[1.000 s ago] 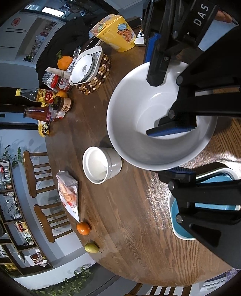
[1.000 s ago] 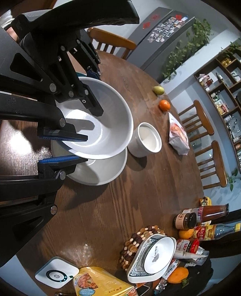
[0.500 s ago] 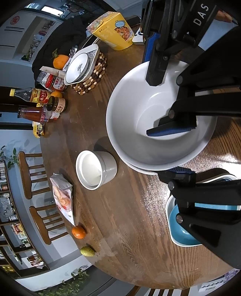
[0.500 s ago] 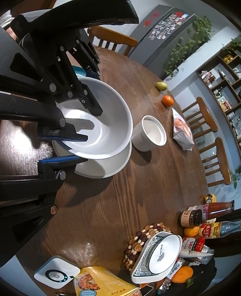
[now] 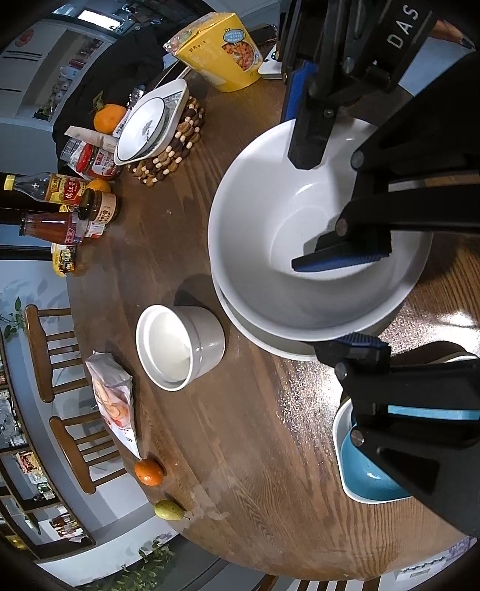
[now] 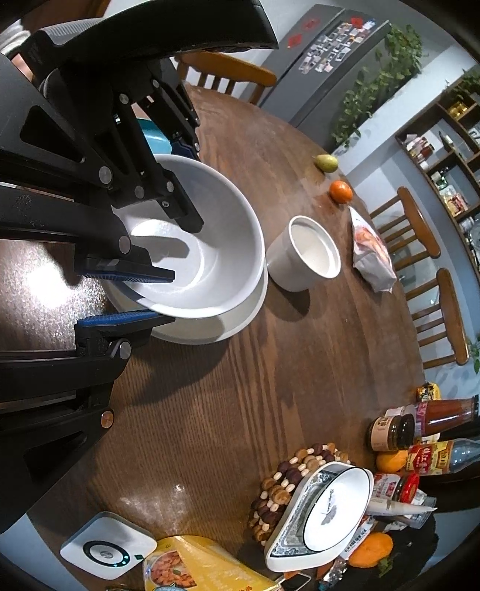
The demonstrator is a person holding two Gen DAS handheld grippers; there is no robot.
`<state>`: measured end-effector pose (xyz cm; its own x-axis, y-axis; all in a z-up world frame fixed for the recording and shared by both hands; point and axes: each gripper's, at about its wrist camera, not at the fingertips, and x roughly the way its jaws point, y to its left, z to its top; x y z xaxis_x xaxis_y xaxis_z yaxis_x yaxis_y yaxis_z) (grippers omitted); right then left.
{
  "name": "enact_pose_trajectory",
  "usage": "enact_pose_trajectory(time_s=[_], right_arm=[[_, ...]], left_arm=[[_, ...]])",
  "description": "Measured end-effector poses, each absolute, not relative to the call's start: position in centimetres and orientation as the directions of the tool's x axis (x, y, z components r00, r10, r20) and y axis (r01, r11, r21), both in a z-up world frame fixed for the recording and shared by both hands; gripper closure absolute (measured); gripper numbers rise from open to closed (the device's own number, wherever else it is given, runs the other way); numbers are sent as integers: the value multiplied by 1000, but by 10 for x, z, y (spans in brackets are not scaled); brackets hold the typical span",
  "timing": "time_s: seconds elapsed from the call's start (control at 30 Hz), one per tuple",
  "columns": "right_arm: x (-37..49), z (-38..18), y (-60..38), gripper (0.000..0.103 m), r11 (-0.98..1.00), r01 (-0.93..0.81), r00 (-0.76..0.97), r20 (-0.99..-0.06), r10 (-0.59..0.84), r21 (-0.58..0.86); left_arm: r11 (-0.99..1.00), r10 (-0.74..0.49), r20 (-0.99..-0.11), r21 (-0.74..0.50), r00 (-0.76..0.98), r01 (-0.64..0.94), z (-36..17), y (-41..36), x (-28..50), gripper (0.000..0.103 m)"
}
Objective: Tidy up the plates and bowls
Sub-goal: 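Lower the medium white bowl into the large white bowl with both tools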
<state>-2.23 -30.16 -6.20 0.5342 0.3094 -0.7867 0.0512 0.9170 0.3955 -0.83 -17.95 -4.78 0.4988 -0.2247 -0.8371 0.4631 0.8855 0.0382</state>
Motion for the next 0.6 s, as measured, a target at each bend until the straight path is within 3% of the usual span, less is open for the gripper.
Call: enact_pose_trajectory(time_s=[0.6], right_arm=[[-9, -74, -297, 86, 933, 52, 501, -818, 284, 356]], left_arm=[[885, -187, -872, 52, 453, 464, -71, -183, 6, 77]])
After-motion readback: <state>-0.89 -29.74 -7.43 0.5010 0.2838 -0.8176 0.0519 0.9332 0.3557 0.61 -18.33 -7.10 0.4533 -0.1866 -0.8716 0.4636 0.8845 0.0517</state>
